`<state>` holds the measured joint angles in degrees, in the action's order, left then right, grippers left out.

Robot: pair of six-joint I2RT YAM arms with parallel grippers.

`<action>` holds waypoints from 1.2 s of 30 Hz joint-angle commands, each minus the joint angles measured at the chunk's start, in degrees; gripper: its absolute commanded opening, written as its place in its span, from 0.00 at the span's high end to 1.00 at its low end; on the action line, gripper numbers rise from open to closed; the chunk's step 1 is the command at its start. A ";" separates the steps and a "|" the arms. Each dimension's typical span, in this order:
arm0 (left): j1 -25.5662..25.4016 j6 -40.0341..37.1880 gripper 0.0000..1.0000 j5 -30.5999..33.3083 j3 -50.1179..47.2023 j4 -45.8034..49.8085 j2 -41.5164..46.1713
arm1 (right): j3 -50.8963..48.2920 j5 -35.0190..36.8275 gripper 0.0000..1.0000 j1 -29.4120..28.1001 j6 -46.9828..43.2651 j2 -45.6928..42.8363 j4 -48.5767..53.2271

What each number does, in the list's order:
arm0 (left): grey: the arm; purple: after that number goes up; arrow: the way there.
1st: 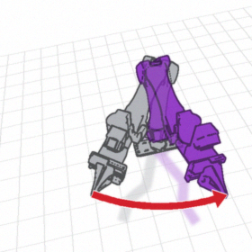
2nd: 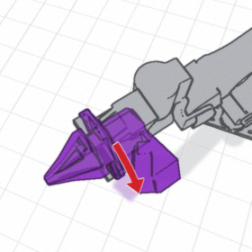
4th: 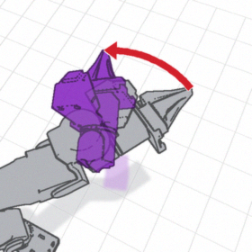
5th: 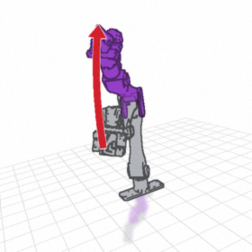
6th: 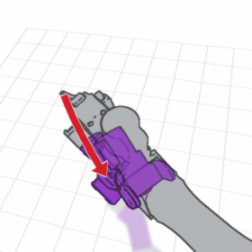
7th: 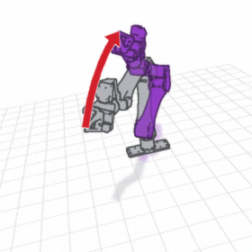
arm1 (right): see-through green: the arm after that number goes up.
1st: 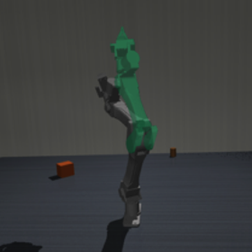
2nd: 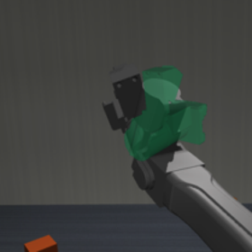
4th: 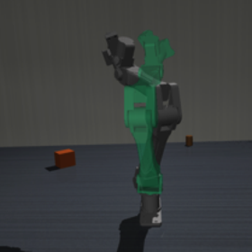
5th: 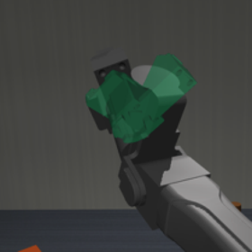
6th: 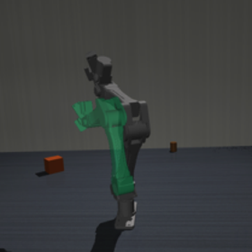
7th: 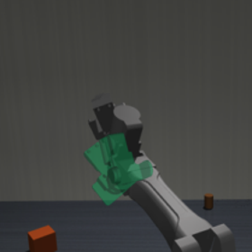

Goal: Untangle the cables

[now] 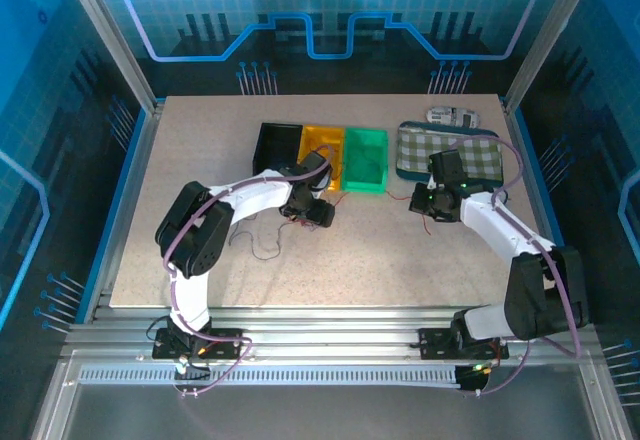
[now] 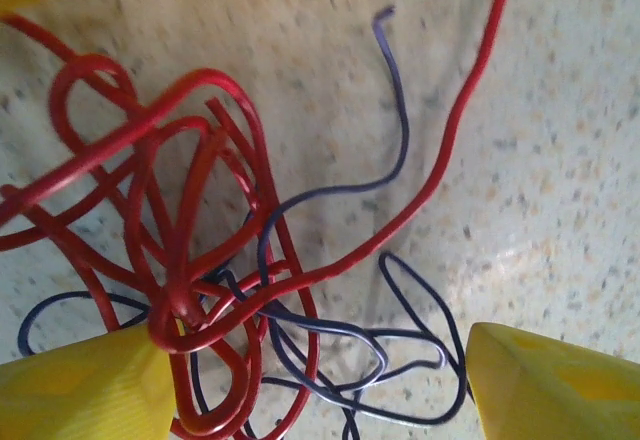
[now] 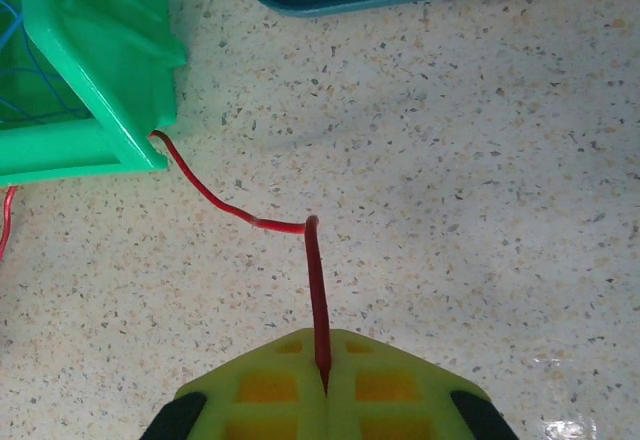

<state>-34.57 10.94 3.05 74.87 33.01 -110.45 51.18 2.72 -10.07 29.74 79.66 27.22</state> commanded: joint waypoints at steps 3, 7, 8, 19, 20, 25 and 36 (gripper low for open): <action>-1.35 -1.25 0.28 2.49 0.04 1.22 0.96 | -0.47 -1.83 1.00 -0.44 -0.03 0.85 -1.90; -1.38 -0.02 0.37 5.30 0.79 1.37 -1.08 | -0.47 -2.58 1.00 -0.44 -0.64 0.94 -2.09; -1.46 0.04 0.38 5.99 1.02 1.58 -1.51 | -0.47 -2.63 1.00 -0.31 -0.64 0.94 -2.09; 1.59 3.56 0.60 4.51 -1.75 1.16 -3.16 | 0.30 -5.24 1.00 12.26 0.97 -3.54 -2.31; 2.43 4.49 0.69 3.57 -2.23 0.94 -3.27 | 0.48 -5.44 1.00 14.52 1.18 -4.16 -2.18; 5.49 6.14 0.85 0.45 -4.61 -0.05 -3.72 | 1.76 -6.06 1.00 24.40 1.38 -6.43 -0.98; 10.97 11.59 0.94 2.66 -8.02 0.40 -0.86 | 3.92 2.14 1.00 35.73 3.62 -10.82 3.75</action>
<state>-26.17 19.64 -0.27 70.39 28.14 -110.19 52.80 0.23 22.17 31.16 71.29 29.12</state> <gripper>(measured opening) 0.084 0.038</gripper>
